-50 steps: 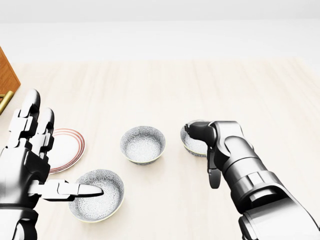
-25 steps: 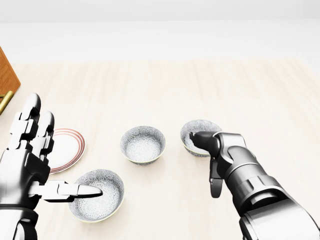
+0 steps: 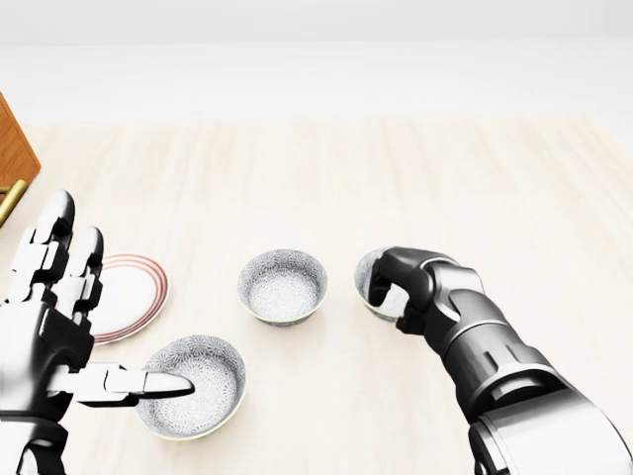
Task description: Stack the bowl at the front on the bowl in the middle.
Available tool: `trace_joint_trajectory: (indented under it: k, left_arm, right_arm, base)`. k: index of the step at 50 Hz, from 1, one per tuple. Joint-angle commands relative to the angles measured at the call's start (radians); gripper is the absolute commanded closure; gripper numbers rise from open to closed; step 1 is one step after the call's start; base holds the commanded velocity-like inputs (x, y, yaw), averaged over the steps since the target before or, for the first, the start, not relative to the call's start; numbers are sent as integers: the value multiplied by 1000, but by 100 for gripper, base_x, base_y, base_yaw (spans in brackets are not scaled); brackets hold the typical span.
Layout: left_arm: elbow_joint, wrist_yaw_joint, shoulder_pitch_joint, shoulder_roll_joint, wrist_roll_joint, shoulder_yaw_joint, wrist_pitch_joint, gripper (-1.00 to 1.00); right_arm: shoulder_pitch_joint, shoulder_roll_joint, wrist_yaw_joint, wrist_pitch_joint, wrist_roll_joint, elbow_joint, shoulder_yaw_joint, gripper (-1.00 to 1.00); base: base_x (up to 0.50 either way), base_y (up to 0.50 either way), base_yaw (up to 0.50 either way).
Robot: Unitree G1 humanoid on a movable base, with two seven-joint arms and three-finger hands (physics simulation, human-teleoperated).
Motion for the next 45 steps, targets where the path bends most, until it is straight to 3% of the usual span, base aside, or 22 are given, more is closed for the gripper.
trace_joint_trajectory:
  k: [1, 6, 19, 37, 45]
  left_arm:
    - [-19, -23, 14, 3, -33, 21, 0, -100]
    - [-81, -65, 36, 5, -91, 37, 0, -100]
    - [-82, -71, 33, 0, -101, 43, 0, -100]
    - [-65, -42, 26, -1, -92, 35, 0, -100]
    - [-57, -39, 25, -3, -84, 27, 0, -100]
  right_arm:
    - [-6, 4, -95, 0, 31, 15, -23, 100]
    - [-9, 10, -128, 0, 46, 15, -28, 100]
    - [-16, 16, -208, 0, 68, 8, -23, 100]
    - [47, 3, -655, 0, 12, -151, 44, 100]
    - [150, 16, -700, 0, -43, -313, 56, 100]
  base:
    - [0, 0, 0]
    - [0, 0, 0]
    - [0, 0, 0]
    - [0, 0, 0]
    - [0, 0, 0]
